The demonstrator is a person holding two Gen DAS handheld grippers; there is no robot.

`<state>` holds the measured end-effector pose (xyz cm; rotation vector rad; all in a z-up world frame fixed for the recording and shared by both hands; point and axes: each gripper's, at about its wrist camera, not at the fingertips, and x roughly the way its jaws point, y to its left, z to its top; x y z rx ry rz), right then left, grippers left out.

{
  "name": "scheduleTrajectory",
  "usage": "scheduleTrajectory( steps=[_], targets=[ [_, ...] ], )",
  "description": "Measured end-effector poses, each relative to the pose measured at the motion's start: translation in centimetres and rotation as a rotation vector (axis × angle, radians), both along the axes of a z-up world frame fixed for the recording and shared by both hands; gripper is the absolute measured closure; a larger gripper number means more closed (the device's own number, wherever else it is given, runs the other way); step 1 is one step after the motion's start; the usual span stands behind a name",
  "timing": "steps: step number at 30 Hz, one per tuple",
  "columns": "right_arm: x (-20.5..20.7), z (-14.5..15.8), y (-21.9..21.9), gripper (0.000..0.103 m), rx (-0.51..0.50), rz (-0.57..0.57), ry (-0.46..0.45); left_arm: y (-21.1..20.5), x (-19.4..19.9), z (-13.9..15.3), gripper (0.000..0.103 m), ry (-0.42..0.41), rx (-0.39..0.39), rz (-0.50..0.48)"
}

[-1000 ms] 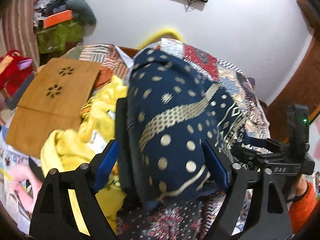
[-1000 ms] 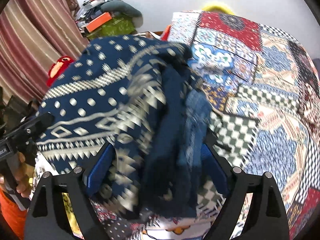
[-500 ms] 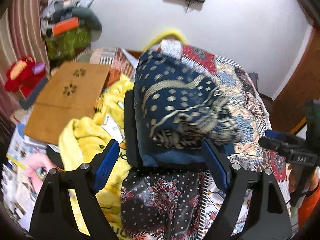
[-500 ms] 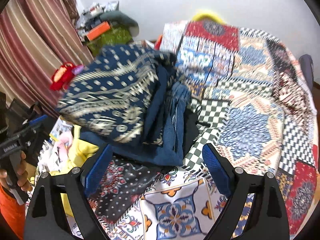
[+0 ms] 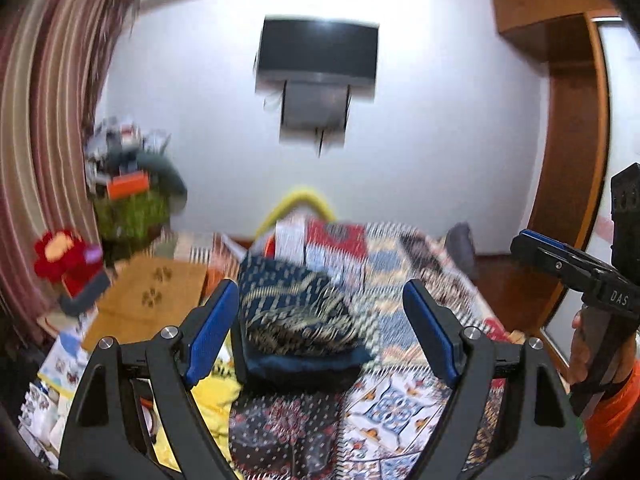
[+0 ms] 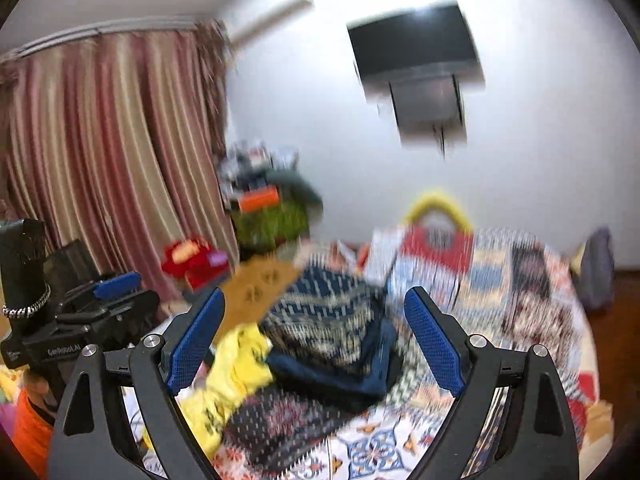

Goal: Fold large clothes

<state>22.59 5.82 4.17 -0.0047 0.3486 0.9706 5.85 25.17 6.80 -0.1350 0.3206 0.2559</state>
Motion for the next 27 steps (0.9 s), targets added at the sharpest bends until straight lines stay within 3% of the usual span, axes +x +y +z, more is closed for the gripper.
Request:
scheduleTrajectory(
  steps=[5, 9, 12, 14, 20, 27],
  targets=[
    [-5.2, 1.9, -2.7, 0.013, 0.093, -0.009, -0.125, -4.4, -4.4, 2.0, 0.019, -0.135, 0.098, 0.030],
    [-7.6, 1.8, -3.7, 0.013, 0.119, -0.033, -0.191, -6.5, -6.7, 1.8, 0.019, -0.193, 0.118, 0.062],
    [-8.4, 1.4, -3.9, 0.012, 0.132, -0.046, -0.199, -7.2, -7.5, 1.3, 0.018, -0.205, 0.118, 0.060],
    [-8.0, 0.9, -3.5, 0.005, 0.129, -0.039, -0.181, -7.2, -7.7, 1.1, 0.011, -0.213, 0.120, 0.061],
    [-7.7, 0.2, -3.8, 0.000, 0.120, -0.091, -0.175, -7.0, -7.8, 0.4, 0.001, -0.210, 0.109, 0.102],
    [-7.8, -0.4, -4.4, 0.000, 0.100, -0.111, -0.158, -6.9, -7.7, -0.3, 0.001, -0.198, 0.091, 0.117]
  ],
)
